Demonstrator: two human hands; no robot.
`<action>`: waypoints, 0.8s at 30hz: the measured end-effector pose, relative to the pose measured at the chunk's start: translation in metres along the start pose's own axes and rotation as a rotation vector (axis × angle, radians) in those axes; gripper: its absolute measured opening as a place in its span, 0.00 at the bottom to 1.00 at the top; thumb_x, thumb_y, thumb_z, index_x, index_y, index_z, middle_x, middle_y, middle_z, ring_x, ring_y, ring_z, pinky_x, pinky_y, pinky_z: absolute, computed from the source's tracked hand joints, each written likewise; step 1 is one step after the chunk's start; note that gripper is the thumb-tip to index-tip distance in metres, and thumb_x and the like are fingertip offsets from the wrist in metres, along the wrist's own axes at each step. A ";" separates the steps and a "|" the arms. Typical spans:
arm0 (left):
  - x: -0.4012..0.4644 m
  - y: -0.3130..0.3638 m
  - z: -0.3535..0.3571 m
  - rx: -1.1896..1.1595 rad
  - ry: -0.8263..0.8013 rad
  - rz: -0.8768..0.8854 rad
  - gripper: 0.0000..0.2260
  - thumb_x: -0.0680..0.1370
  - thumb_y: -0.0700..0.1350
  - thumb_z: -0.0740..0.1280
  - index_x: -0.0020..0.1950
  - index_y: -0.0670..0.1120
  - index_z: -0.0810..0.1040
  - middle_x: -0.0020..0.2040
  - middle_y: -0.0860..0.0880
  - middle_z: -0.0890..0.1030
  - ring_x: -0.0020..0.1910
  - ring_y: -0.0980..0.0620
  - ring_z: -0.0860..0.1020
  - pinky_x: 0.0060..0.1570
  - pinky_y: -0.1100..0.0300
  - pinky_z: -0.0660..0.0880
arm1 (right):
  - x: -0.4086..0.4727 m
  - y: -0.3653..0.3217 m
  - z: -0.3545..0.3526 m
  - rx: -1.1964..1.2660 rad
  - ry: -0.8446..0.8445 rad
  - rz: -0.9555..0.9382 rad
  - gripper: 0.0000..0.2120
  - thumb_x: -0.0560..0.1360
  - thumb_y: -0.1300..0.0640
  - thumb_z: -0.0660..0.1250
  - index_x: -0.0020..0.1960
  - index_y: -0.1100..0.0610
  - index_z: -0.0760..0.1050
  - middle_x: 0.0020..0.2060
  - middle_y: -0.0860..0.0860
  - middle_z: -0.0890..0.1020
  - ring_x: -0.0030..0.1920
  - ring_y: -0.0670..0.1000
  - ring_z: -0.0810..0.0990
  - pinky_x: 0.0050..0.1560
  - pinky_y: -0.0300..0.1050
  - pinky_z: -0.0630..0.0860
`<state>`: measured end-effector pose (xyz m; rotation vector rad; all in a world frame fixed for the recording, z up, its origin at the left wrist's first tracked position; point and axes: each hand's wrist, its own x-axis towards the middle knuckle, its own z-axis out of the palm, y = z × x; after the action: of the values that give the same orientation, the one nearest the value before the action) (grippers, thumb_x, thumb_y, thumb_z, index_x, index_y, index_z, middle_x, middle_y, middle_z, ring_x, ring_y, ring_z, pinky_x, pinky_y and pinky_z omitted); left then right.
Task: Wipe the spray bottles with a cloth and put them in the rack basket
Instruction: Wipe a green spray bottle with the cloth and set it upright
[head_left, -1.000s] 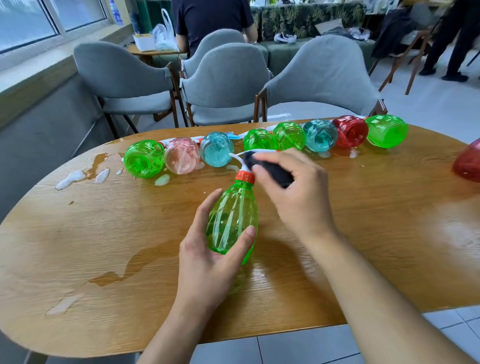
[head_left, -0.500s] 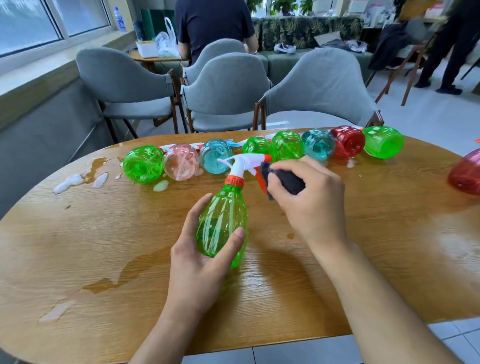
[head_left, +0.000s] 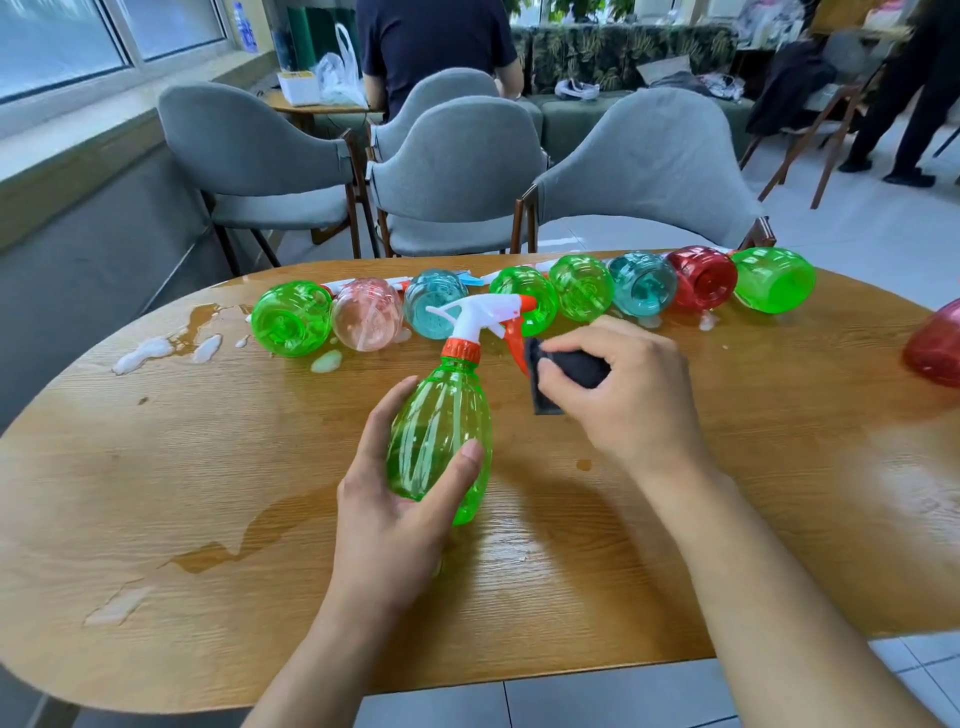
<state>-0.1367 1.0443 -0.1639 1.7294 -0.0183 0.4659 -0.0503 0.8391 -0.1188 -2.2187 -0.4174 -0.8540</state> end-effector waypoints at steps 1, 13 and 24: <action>0.000 0.000 -0.001 0.015 -0.003 0.011 0.29 0.72 0.55 0.77 0.72 0.63 0.75 0.57 0.65 0.85 0.55 0.61 0.85 0.54 0.66 0.81 | 0.001 0.002 -0.002 0.010 0.053 0.028 0.05 0.74 0.53 0.75 0.49 0.49 0.88 0.41 0.45 0.84 0.42 0.46 0.81 0.43 0.49 0.79; -0.005 -0.006 0.000 0.281 -0.113 0.162 0.35 0.72 0.66 0.73 0.78 0.65 0.70 0.64 0.63 0.80 0.63 0.63 0.80 0.60 0.62 0.79 | 0.015 0.003 -0.019 -0.061 -0.042 0.066 0.09 0.84 0.51 0.66 0.60 0.47 0.84 0.51 0.46 0.79 0.49 0.50 0.81 0.48 0.55 0.80; -0.010 -0.011 0.000 0.464 -0.097 0.248 0.33 0.73 0.66 0.72 0.78 0.63 0.72 0.62 0.60 0.79 0.60 0.61 0.80 0.53 0.58 0.79 | 0.016 -0.019 -0.014 -0.039 -0.182 0.014 0.10 0.84 0.49 0.64 0.58 0.45 0.84 0.49 0.44 0.78 0.49 0.50 0.79 0.47 0.56 0.79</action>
<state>-0.1424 1.0440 -0.1773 2.2186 -0.2111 0.6012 -0.0546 0.8424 -0.0908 -2.3417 -0.4745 -0.6602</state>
